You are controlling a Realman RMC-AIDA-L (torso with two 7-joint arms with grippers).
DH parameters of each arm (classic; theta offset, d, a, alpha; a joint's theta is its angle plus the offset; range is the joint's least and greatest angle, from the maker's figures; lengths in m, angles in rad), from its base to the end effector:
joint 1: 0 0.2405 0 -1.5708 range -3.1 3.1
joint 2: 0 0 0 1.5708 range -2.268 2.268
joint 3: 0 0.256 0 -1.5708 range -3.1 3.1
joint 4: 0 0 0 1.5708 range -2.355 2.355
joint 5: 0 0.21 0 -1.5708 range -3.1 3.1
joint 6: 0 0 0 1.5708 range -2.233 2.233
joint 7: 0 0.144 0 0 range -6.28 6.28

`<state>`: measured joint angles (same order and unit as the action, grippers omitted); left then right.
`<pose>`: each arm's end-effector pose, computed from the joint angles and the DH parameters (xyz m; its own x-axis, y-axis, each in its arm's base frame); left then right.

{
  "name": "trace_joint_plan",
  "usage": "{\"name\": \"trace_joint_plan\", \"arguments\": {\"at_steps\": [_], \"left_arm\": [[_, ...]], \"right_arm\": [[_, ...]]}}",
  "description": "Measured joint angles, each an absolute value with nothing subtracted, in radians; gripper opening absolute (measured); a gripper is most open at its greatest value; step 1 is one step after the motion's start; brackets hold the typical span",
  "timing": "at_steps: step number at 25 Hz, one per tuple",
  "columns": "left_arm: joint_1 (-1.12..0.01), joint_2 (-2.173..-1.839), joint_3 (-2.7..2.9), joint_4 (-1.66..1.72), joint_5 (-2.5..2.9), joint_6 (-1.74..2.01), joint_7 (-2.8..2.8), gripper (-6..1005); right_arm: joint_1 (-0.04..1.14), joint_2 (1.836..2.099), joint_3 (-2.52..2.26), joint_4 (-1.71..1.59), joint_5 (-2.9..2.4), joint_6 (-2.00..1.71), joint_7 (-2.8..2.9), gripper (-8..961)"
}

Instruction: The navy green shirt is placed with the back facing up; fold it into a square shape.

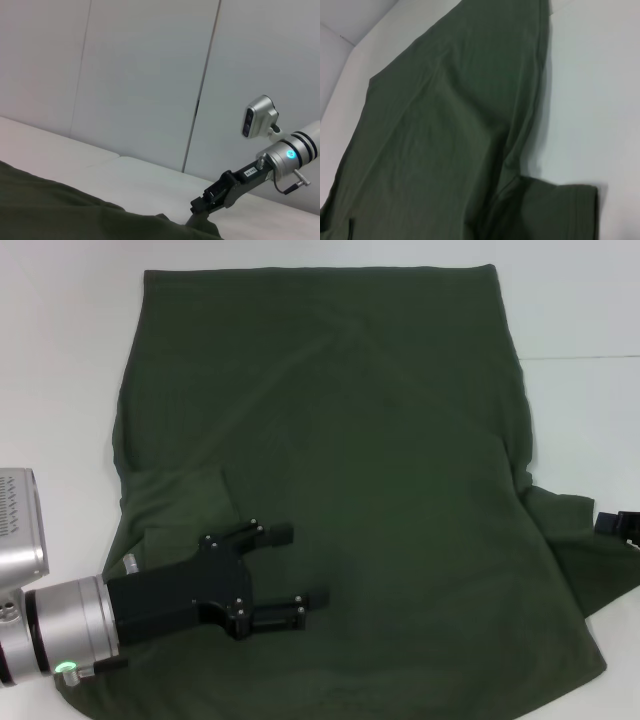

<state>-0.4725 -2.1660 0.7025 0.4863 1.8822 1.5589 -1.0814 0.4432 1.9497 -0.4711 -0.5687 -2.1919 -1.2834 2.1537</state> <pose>-0.2553 0.2915 -0.0550 0.7347 0.2393 0.6348 0.4007 -0.9081 -0.1214 0.3756 0.3229 0.0600 0.0700 -0.7895 -0.6097 -0.9975 -0.0532 -0.0457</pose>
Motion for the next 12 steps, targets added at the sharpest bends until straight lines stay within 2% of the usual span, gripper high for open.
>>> {"name": "trace_joint_plan", "arguments": {"at_steps": [4, 7, 12], "left_arm": [[-0.472, -2.166, 0.701, 0.488, 1.882, 1.557, -1.081, 918], [-0.472, -2.166, 0.701, 0.488, 1.882, 1.554, -1.081, 917], [-0.472, -2.166, 0.701, 0.488, 1.881, 1.551, -1.081, 917]], "right_arm": [[0.446, 1.950, -0.471, -0.566, -2.192, -1.276, 2.156, 436], [0.446, 1.950, -0.470, -0.566, -2.190, -1.272, 2.156, 196], [0.445, 1.952, -0.445, -0.566, -2.186, -1.263, 2.151, 14]]}}
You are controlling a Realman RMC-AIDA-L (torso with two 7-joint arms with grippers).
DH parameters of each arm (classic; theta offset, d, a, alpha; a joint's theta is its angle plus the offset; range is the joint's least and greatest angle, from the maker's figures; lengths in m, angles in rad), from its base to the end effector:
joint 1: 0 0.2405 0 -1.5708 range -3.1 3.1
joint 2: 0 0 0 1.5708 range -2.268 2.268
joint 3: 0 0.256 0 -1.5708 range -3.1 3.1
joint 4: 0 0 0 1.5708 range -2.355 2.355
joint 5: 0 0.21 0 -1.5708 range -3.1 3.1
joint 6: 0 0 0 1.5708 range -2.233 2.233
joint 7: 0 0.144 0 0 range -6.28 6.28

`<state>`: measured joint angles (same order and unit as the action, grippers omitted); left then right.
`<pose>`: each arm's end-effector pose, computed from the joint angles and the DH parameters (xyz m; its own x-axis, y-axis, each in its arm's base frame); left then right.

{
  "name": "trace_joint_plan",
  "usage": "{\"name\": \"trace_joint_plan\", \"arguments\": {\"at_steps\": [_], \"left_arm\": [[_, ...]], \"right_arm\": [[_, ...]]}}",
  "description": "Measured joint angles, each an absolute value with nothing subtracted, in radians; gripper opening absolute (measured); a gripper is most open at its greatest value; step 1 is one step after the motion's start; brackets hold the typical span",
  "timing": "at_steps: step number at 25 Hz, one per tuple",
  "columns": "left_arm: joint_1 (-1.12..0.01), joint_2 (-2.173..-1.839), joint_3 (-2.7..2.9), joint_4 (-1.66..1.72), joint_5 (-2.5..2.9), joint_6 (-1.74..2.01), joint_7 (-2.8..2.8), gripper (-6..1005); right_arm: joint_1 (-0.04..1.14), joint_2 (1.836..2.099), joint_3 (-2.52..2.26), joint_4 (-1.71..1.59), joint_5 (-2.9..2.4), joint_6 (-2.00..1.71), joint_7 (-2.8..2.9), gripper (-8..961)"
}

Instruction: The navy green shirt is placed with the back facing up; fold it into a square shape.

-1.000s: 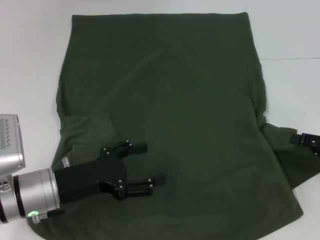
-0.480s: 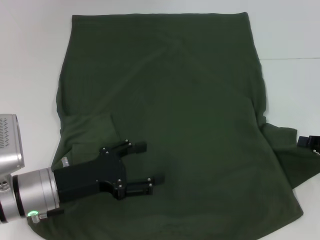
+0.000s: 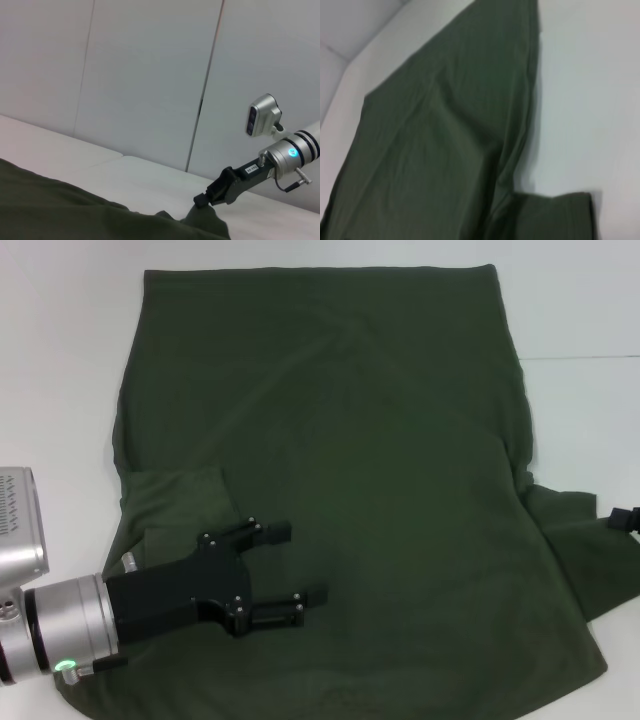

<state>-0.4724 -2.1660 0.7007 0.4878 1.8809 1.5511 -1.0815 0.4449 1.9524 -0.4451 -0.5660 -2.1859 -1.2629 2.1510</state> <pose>-0.2561 0.2927 -0.0546 0.7360 0.2391 0.6334 0.4052 -0.9051 -0.1292 0.3778 0.3252 0.0628 0.0548 -0.7680 -0.6381 -0.9984 -0.0352 -0.0433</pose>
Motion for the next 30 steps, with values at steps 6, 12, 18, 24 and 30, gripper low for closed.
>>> {"name": "trace_joint_plan", "arguments": {"at_steps": [6, 12, 18, 24, 30], "left_arm": [[-0.473, -2.166, 0.701, 0.490, 1.881, 1.550, -1.081, 918], [-0.474, -2.166, 0.700, 0.491, 1.879, 1.550, -1.081, 919], [-0.474, -2.166, 0.698, 0.488, 1.878, 1.549, -1.081, 919], [-0.474, -2.166, 0.693, 0.488, 1.878, 1.549, -1.083, 918], [-0.477, -2.166, 0.693, 0.488, 1.877, 1.549, -1.093, 918]], "right_arm": [[0.447, 1.940, -0.388, -0.578, -2.184, -1.258, 2.139, 4], [0.473, 1.905, -0.393, -0.581, -2.184, -1.251, 2.138, 5], [0.495, 1.886, -0.402, -0.588, -2.188, -1.241, 2.119, 5], [0.505, 1.884, -0.425, -0.625, -2.190, -1.243, 2.093, 4], [0.525, 1.882, -0.454, -0.632, -2.190, -1.263, 2.094, 5]]}}
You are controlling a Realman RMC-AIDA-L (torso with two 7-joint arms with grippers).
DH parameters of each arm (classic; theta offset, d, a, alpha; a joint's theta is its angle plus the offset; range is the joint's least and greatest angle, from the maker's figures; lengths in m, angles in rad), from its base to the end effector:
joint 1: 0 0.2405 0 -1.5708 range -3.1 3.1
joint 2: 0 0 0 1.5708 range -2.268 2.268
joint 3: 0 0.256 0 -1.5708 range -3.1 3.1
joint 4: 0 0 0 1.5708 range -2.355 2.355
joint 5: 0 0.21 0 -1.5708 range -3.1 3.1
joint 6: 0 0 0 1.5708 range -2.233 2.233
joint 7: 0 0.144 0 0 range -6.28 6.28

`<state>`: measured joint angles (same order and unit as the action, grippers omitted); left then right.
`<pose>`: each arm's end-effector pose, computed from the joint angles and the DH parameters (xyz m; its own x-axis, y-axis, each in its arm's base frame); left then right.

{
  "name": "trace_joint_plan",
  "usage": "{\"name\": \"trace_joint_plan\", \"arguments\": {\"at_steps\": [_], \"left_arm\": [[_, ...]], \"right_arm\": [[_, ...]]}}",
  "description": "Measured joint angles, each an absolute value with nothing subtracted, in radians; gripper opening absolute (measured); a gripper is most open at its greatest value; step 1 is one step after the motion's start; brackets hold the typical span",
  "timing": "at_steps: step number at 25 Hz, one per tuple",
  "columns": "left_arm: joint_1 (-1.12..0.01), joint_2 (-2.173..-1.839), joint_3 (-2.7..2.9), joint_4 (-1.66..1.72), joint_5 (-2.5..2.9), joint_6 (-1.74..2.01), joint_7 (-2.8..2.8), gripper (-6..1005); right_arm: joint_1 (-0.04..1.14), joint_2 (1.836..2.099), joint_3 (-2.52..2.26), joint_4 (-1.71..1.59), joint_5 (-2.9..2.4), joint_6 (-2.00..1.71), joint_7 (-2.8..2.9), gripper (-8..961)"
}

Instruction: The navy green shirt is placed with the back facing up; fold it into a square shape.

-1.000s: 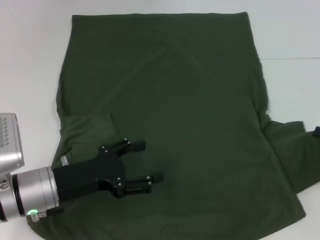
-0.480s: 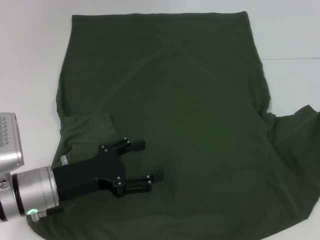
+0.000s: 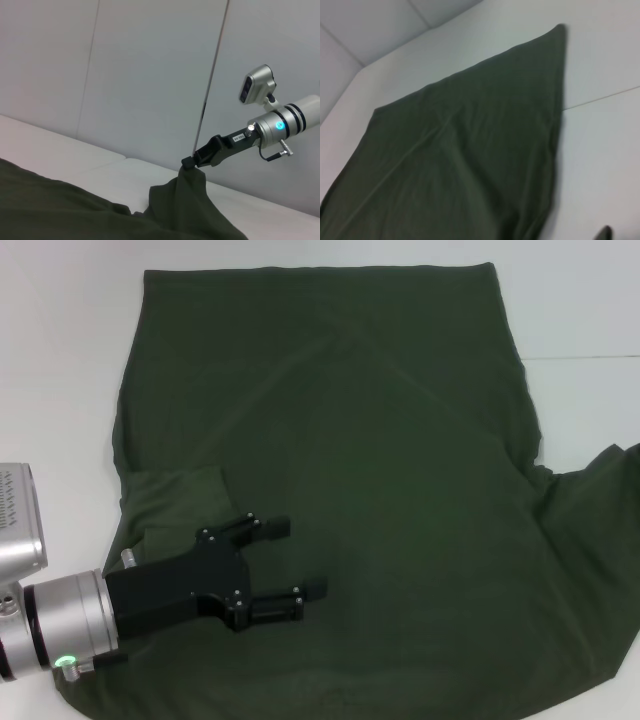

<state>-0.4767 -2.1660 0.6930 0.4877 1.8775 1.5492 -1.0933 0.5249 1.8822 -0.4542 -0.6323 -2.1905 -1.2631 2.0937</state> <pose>-0.2553 0.2948 -0.0535 0.7281 0.2455 0.6400 0.4161 -0.9003 -0.1280 0.3565 0.3658 0.1115 0.2683 -0.7063 -0.6551 -0.9630 -0.1781 -0.2023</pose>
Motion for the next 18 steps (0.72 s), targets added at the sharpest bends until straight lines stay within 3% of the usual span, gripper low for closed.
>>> {"name": "trace_joint_plan", "arguments": {"at_steps": [6, 12, 18], "left_arm": [[-0.482, -2.166, 0.693, 0.488, 1.877, 1.549, -1.101, 918], [-0.489, -2.166, 0.693, 0.488, 1.878, 1.549, -1.110, 917], [-0.494, -2.163, 0.691, 0.490, 1.878, 1.545, -1.135, 918]], "right_arm": [[0.559, 1.888, -0.478, -0.633, -2.190, -1.352, 2.097, 4], [0.633, 1.916, -0.522, -0.644, -2.192, -1.405, 2.137, 4], [0.634, 1.930, -0.549, -0.687, -2.190, -1.401, 2.166, 5]]}}
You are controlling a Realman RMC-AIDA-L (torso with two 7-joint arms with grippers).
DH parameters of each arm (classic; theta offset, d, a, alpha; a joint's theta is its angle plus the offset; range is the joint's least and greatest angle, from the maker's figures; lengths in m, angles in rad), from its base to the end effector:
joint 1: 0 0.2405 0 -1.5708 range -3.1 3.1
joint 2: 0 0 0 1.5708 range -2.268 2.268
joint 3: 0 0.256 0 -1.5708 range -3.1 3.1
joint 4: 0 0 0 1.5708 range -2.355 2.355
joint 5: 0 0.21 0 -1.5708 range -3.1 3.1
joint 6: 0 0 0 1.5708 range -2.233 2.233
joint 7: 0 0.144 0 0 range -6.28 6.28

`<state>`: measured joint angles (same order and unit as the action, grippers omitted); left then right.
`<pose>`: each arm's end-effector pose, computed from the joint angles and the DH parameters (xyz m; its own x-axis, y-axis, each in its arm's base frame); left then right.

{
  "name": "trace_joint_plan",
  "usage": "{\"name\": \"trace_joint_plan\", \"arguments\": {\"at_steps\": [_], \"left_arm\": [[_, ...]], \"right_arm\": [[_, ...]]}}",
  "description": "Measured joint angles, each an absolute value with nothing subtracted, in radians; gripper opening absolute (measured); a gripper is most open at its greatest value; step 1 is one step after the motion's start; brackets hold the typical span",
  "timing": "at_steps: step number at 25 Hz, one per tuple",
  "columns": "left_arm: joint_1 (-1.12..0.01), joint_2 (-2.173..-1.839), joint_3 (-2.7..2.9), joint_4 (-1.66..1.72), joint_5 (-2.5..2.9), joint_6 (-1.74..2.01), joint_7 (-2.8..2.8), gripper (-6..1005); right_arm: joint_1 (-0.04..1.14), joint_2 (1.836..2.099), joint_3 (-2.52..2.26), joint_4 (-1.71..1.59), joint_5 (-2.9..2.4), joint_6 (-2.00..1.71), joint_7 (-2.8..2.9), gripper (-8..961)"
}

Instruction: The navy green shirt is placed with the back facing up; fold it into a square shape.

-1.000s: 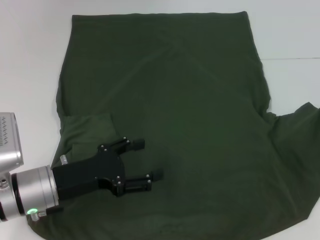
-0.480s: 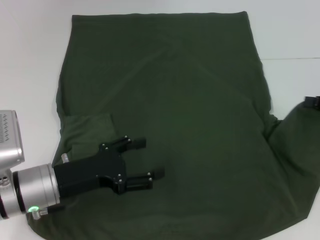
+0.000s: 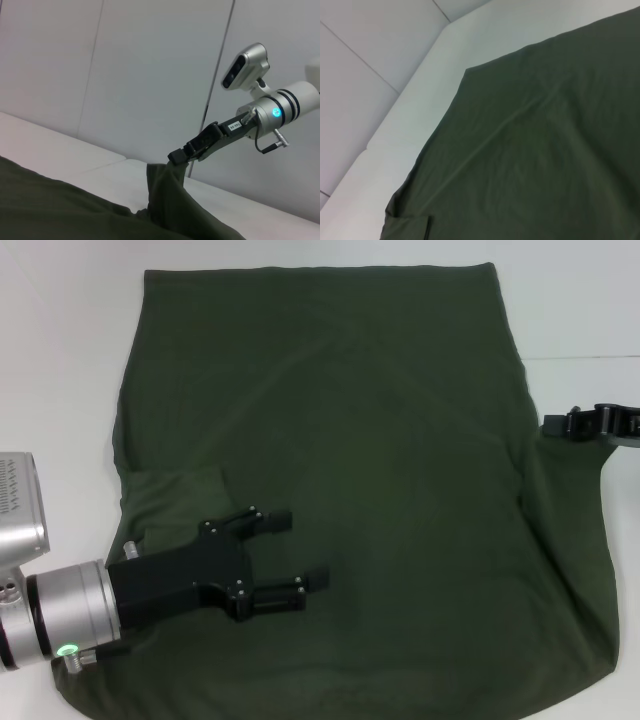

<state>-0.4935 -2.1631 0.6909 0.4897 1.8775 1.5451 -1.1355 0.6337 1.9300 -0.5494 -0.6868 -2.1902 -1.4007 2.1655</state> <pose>-0.2515 0.3003 -0.0519 0.7172 0.2692 0.6427 0.4333 -0.8947 -0.1087 0.2881 0.3890 0.0797 0.3522 -0.7608 -0.5451 -0.9270 -0.3637 -0.0913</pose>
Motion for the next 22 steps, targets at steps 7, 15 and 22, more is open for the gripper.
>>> {"name": "trace_joint_plan", "arguments": {"at_steps": [7, 15, 22], "left_arm": [[-0.497, -2.164, 0.689, 0.488, 1.878, 1.543, -1.144, 919], [-0.497, -2.166, 0.689, 0.486, 1.878, 1.549, -1.160, 919], [-0.497, -2.166, 0.690, 0.486, 1.878, 1.548, -1.160, 918]], "right_arm": [[0.611, 1.921, -0.540, -0.688, -2.189, -1.396, 2.169, 5], [0.535, 1.888, -0.495, -0.690, -2.191, -1.334, 2.192, 4], [0.494, 1.876, -0.484, -0.698, -2.193, -1.310, 2.189, 4]]}}
